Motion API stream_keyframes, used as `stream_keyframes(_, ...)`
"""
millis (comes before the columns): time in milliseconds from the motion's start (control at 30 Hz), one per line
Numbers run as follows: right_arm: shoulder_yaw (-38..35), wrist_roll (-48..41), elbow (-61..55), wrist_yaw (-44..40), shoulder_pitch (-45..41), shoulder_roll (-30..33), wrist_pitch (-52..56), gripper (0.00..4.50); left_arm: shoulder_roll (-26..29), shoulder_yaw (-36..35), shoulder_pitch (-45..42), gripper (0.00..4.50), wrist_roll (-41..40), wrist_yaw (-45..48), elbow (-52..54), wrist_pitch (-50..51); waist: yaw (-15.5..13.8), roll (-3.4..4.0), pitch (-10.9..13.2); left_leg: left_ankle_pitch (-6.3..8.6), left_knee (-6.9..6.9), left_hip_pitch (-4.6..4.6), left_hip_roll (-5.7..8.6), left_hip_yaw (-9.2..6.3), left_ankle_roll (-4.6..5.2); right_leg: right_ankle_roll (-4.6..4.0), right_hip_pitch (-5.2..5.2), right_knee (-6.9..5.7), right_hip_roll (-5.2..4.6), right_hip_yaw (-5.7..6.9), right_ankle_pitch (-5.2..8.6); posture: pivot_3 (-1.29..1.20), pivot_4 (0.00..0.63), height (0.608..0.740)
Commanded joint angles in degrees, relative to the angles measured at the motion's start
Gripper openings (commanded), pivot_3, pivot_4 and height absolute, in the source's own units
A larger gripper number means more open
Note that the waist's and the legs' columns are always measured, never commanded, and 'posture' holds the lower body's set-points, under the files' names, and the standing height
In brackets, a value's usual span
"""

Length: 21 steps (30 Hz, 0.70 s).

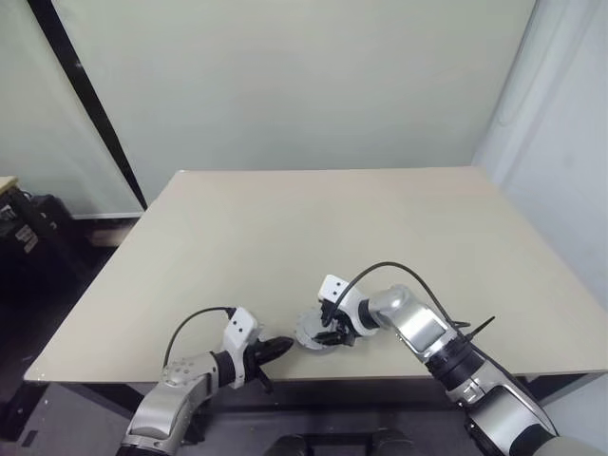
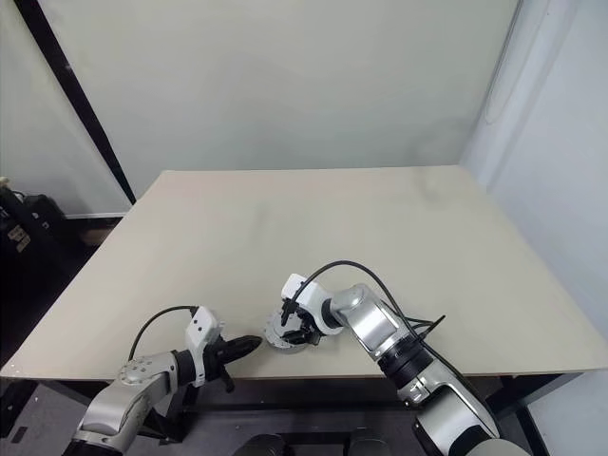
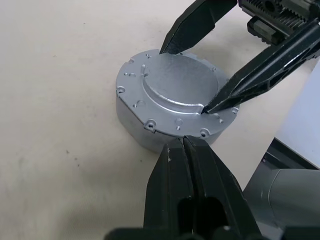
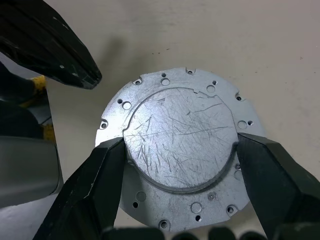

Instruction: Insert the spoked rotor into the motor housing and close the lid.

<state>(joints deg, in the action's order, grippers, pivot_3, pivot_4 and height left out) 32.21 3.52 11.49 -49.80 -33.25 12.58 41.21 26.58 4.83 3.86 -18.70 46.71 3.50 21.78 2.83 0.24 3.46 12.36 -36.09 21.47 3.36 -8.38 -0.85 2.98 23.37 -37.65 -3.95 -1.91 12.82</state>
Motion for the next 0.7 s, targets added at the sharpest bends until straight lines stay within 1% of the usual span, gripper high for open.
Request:
stream_keyframes(33,1.84,2.03,1.33,0.67,0.56,1.62,1.67,3.25,-0.01,-0.53,-0.94,0.0,0.07,-0.04,0.53,-1.14,0.0,0.01,-0.01,0.0,0.0,0.0,0.0,0.0,0.0,0.0,0.0,0.0,0.0,0.0,0.0,0.0,0.0,0.74)
stream_keyframes(333,2.61,2.63,2.89,0.16,-0.9,3.33,0.04,3.25,-0.4,-0.4,-1.82,0.0,0.33,-0.3,0.03,-1.77,-0.05,0.03,-0.01,0.0,0.01,0.03,0.02,0.01,0.0,0.01,-0.02,0.03,-0.03,0.01,0.0,0.0,0.0,0.74)
stream_keyframes(500,3.04,2.97,3.43,0.95,-0.9,3.39,-1.6,3.25,-0.57,-0.31,-2.35,0.0,0.36,-0.47,-0.35,-2.11,-0.02,0.04,-0.01,0.0,-0.01,0.06,0.03,0.01,0.0,0.01,-0.03,0.06,-0.07,-0.01,0.0,0.0,0.0,0.74)
stream_keyframes(700,3.53,2.86,3.01,0.75,-0.38,3.36,-1.19,3.25,-0.65,-0.07,-2.79,0.0,0.89,-0.89,-1.02,-3.12,-0.03,0.04,-0.01,0.0,0.0,0.05,0.02,-0.01,0.0,0.0,-0.02,0.06,-0.04,0.0,0.0,0.0,0.0,0.74)
